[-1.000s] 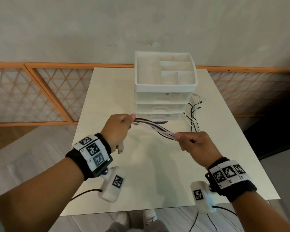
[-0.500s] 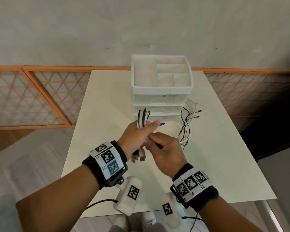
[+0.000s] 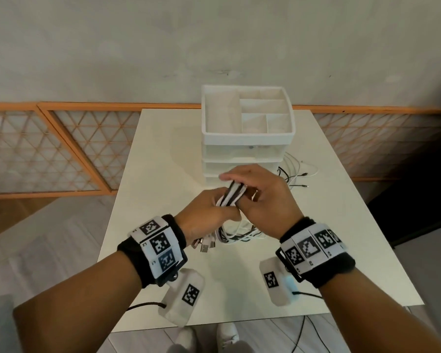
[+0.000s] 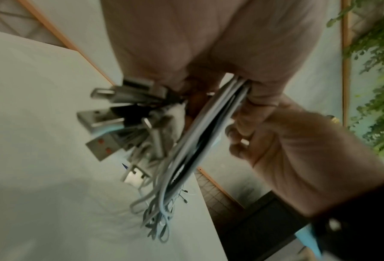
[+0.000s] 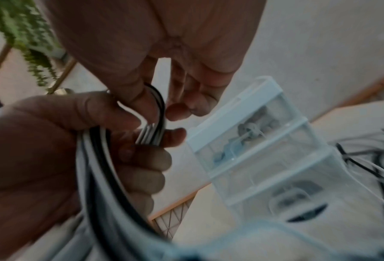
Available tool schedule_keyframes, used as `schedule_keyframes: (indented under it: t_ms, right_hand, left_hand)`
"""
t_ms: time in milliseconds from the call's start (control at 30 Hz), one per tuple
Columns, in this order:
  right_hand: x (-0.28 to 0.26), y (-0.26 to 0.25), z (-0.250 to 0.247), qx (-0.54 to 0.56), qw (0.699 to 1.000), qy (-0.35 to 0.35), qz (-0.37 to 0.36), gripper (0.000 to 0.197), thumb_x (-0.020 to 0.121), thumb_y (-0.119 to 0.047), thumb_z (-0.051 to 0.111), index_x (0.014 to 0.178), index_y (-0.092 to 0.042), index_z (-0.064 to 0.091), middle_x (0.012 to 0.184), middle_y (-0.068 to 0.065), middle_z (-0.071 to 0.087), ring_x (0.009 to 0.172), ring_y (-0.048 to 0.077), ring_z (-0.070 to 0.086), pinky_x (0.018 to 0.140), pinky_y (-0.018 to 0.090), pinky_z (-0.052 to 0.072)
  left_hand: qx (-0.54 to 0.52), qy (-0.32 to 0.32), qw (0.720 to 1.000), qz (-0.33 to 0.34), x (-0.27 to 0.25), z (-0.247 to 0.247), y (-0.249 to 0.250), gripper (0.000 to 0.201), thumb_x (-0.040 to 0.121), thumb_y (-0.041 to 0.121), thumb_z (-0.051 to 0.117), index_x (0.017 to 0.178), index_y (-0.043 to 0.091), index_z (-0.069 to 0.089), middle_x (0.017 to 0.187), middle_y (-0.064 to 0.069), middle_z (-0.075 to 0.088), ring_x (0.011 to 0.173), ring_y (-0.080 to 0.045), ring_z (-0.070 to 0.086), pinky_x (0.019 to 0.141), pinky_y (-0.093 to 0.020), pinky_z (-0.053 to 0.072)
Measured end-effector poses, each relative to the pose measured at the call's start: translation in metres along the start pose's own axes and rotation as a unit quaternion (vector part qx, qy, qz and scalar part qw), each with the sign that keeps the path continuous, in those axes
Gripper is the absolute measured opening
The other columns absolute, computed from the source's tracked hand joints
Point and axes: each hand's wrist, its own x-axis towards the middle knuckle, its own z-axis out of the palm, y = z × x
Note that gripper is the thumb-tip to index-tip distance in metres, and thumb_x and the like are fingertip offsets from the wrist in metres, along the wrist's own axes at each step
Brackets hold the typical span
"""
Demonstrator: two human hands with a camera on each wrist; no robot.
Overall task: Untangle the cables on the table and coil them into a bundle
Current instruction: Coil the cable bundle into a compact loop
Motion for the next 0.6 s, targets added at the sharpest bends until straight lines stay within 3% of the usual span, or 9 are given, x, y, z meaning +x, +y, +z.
schedule_keyframes:
  t_ms: [67, 100, 200, 300, 367, 433, 500, 533, 600]
  right_hand:
    - [0.008, -0.006, 0.001, -0.034, 0.999, -0.001, -0.004, 0.03, 0.067, 0.008, 0.07, 0.082, -0.017, 0.079, 0.08, -0.004, 0.073, 0.073, 0.007, 0.066, 0.067, 0.016, 0.048]
    - [0.011, -0.008, 0.001, -0.044, 0.999, -0.003, 0.013, 0.022, 0.067, 0.003, 0.073, 0.074, -0.017, 0.078, 0.071, -0.005, 0.071, 0.066, 0.005, 0.064, 0.061, 0.013, 0.045]
    - [0.015, -0.011, 0.0, -0.024, 0.996, 0.002, 0.088, 0.011, 0.07, -0.005, 0.075, 0.065, -0.015, 0.075, 0.058, 0.002, 0.068, 0.051, 0.005, 0.057, 0.051, 0.017, 0.044]
    - [0.014, -0.017, 0.005, 0.011, 0.994, 0.02, 0.11, 0.016, 0.072, -0.006, 0.067, 0.068, -0.016, 0.078, 0.062, 0.001, 0.073, 0.064, 0.012, 0.07, 0.063, 0.029, 0.059]
    - [0.012, -0.022, 0.006, 0.02, 0.995, 0.022, 0.095, 0.031, 0.073, 0.001, 0.061, 0.073, -0.023, 0.08, 0.067, -0.01, 0.075, 0.073, 0.004, 0.072, 0.074, 0.024, 0.059]
    - [0.01, -0.029, 0.005, 0.053, 0.994, 0.016, 0.092, 0.039, 0.073, 0.007, 0.056, 0.072, -0.023, 0.08, 0.067, -0.011, 0.075, 0.075, 0.003, 0.073, 0.078, 0.022, 0.058]
    - [0.01, -0.033, 0.004, 0.116, 0.986, 0.013, 0.117, 0.038, 0.073, 0.01, 0.054, 0.068, -0.018, 0.079, 0.066, -0.005, 0.075, 0.072, 0.008, 0.074, 0.075, 0.025, 0.058]
    - [0.01, -0.034, 0.006, 0.133, 0.982, 0.024, 0.135, 0.037, 0.074, 0.009, 0.055, 0.068, -0.019, 0.078, 0.065, -0.006, 0.075, 0.07, 0.007, 0.073, 0.071, 0.023, 0.056]
    - [0.011, -0.029, 0.011, 0.177, 0.968, 0.051, 0.168, 0.03, 0.075, -0.001, 0.059, 0.086, -0.021, 0.078, 0.066, -0.009, 0.073, 0.065, 0.007, 0.068, 0.066, 0.023, 0.051]
  left_hand:
    - [0.049, -0.014, 0.999, 0.01, 0.0, 0.003, -0.004, 0.006, 0.079, 0.002, 0.065, 0.084, 0.002, 0.062, 0.069, -0.005, 0.055, 0.066, -0.017, 0.05, 0.067, -0.031, 0.04]
    - [0.064, -0.014, 0.998, 0.02, 0.001, 0.004, -0.007, 0.014, 0.078, 0.005, 0.067, 0.086, -0.004, 0.061, 0.07, -0.008, 0.053, 0.065, -0.018, 0.048, 0.066, -0.033, 0.039]
    - [0.096, -0.004, 0.994, 0.054, 0.0, 0.003, -0.007, 0.021, 0.08, 0.017, 0.073, 0.089, 0.0, 0.065, 0.062, -0.002, 0.056, 0.054, -0.013, 0.049, 0.056, -0.027, 0.042]
    - [0.091, 0.017, 0.992, 0.082, 0.0, 0.001, -0.008, 0.005, 0.087, 0.021, 0.07, 0.083, 0.024, 0.068, 0.066, 0.01, 0.064, 0.059, -0.003, 0.053, 0.062, -0.024, 0.044]
    - [0.081, 0.024, 0.993, 0.088, -0.001, -0.002, -0.006, 0.022, 0.091, 0.018, 0.065, 0.073, 0.031, 0.063, 0.058, 0.016, 0.06, 0.056, 0.002, 0.049, 0.061, -0.022, 0.039]
    - [0.075, 0.019, 0.994, 0.08, -0.002, -0.002, -0.006, 0.026, 0.093, 0.019, 0.063, 0.068, 0.026, 0.06, 0.05, 0.017, 0.055, 0.049, 0.001, 0.044, 0.056, -0.018, 0.034]
    - [0.055, 0.019, 0.996, 0.069, -0.002, -0.001, -0.005, 0.026, 0.093, 0.025, 0.064, 0.073, 0.008, 0.06, 0.056, 0.007, 0.051, 0.055, -0.011, 0.041, 0.057, -0.024, 0.032]
    - [0.045, 0.026, 0.996, 0.069, -0.002, -0.001, -0.005, 0.03, 0.092, 0.029, 0.064, 0.078, 0.003, 0.061, 0.061, -0.002, 0.052, 0.059, -0.017, 0.043, 0.059, -0.028, 0.034]
    - [0.024, 0.056, 0.996, 0.07, 0.0, -0.004, -0.005, 0.025, 0.093, 0.031, 0.063, 0.084, 0.008, 0.068, 0.07, -0.006, 0.065, 0.067, -0.025, 0.058, 0.067, -0.039, 0.046]
